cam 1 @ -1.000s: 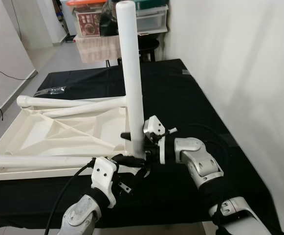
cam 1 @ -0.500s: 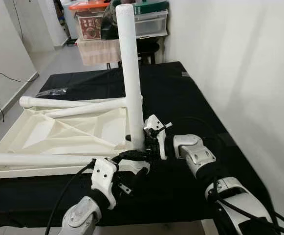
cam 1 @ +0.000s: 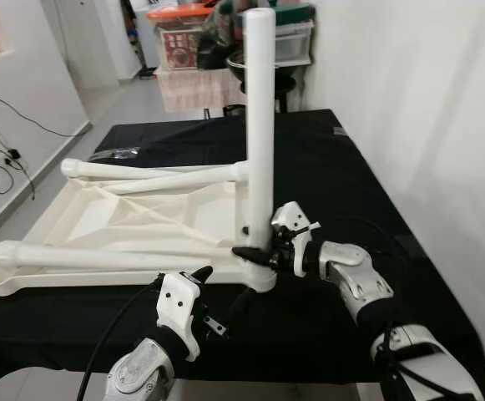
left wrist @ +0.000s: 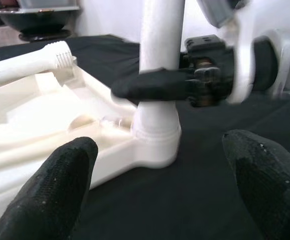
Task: Building children table
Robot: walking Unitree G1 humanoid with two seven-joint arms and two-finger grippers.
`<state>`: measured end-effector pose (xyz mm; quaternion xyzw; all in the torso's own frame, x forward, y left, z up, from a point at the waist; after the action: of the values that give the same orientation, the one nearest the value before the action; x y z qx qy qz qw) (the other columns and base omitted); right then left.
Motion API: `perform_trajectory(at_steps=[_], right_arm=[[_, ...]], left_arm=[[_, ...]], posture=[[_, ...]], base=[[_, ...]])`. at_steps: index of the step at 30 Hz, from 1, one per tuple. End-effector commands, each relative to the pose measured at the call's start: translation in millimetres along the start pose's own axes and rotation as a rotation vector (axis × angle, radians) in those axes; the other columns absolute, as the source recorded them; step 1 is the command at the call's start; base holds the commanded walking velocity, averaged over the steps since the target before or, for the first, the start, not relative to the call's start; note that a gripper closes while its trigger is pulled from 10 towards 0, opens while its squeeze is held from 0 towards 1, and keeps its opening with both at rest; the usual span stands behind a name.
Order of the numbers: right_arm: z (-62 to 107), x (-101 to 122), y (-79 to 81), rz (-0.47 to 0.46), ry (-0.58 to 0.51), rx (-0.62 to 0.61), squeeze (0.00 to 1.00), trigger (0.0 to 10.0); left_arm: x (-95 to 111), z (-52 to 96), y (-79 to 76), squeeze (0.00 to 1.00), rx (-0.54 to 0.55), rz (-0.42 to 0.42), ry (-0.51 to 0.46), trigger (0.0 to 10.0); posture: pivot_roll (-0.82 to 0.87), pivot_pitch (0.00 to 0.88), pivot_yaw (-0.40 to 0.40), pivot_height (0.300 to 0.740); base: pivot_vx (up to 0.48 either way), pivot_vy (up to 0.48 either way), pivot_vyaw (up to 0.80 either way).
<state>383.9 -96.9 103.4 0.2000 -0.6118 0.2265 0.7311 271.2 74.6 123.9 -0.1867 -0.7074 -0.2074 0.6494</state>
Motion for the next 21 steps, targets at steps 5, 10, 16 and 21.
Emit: perform_trajectory(at_steps=[5, 10, 16, 21], right_arm=[[41.6, -23, -54.7, -0.019, 0.132, -0.357, 0.0, 0.0], [39.0, -24, -52.2, -0.03, 0.133, -0.34, 0.0, 0.0], [34.3, -26, -38.2, -0.024, 0.142, -0.291, 0.0, 0.0], [14.8, 4, 3.2, -0.01, 0.043, -0.116, 1.0, 10.0]], left_arm=[[-4, 4.3, 6.9, 0.0, 0.005, 0.009, 0.023, 10.0], [-4, 3.7, 7.0, 0.0, 0.0, 0.01, 0.026, 10.0], [-5, 3.2, 8.1, 0.0, 0.008, 0.006, 0.026, 10.0], [-6, 2.1, 7.9, 0.0, 0.007, 0.011, 0.027, 10.0]], posture=[[-0.02, 0.035, 0.058, 0.74], [-0.02, 0.027, 0.057, 0.74], [-0.01, 0.019, 0.055, 0.74], [-0.02, 0.007, 0.052, 0.74]], base=[[0.0, 0.0, 0.0], [0.0, 0.0, 0.0], [0.0, 0.0, 0.0], [0.0, 0.0, 0.0]])
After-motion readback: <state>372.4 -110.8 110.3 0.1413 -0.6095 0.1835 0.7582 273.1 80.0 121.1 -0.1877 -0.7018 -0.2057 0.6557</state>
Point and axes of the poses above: a point about 5 cm out from each wrist's last joint towards the gripper, its own z axis pointing back from the gripper into the wrist, its own x axis along the axis of the wrist's last joint, y = z × x, the point moved 6 cm from there along -z, pointing out of the wrist towards the gripper, and after that the axes turned 6 degrees about -z, right-handed, at the moved point
